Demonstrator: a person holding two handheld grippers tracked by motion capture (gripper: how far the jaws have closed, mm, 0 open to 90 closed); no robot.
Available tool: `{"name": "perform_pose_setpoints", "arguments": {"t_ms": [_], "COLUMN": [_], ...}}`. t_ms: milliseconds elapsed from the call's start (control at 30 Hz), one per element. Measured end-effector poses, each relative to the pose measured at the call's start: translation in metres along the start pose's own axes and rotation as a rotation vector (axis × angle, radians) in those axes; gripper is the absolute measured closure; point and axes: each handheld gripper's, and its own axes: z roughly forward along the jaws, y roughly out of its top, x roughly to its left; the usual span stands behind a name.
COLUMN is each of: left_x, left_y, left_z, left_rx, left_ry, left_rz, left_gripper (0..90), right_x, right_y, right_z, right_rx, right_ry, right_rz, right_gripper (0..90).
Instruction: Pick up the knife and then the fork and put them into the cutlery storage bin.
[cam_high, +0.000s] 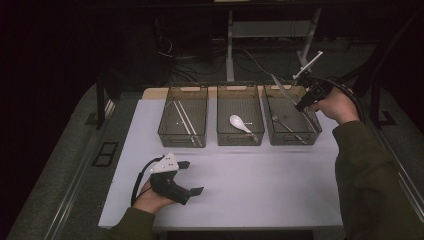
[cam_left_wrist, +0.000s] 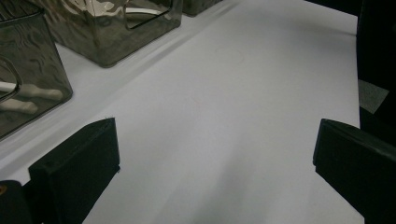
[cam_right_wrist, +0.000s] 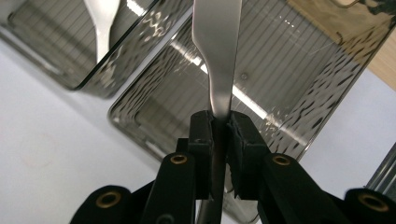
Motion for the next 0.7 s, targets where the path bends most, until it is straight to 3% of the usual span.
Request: {"name": "perform_pose_setpoints", "arguments": {"t_ms": [433,700], "left_x": [0.0,0.0], "left_y": [0.0,0.0], "left_z": [-0.001,-0.001], "left_rx": [-0.004,-0.007], "left_ry": [-0.001,0.0], "left_rz": [-0.002,-0.01], "left_gripper": [0.0,0.0], "right_x": [-0.021,-0.026], "right_y": [0.014,0.015], "right_z": [0.019,0.035], "right_rx": [-0.01,-0.004], "right_ry": [-0.007,-0.013], "right_rz": [0.066,0.08], "right_gripper": [79.9,79.9]}}
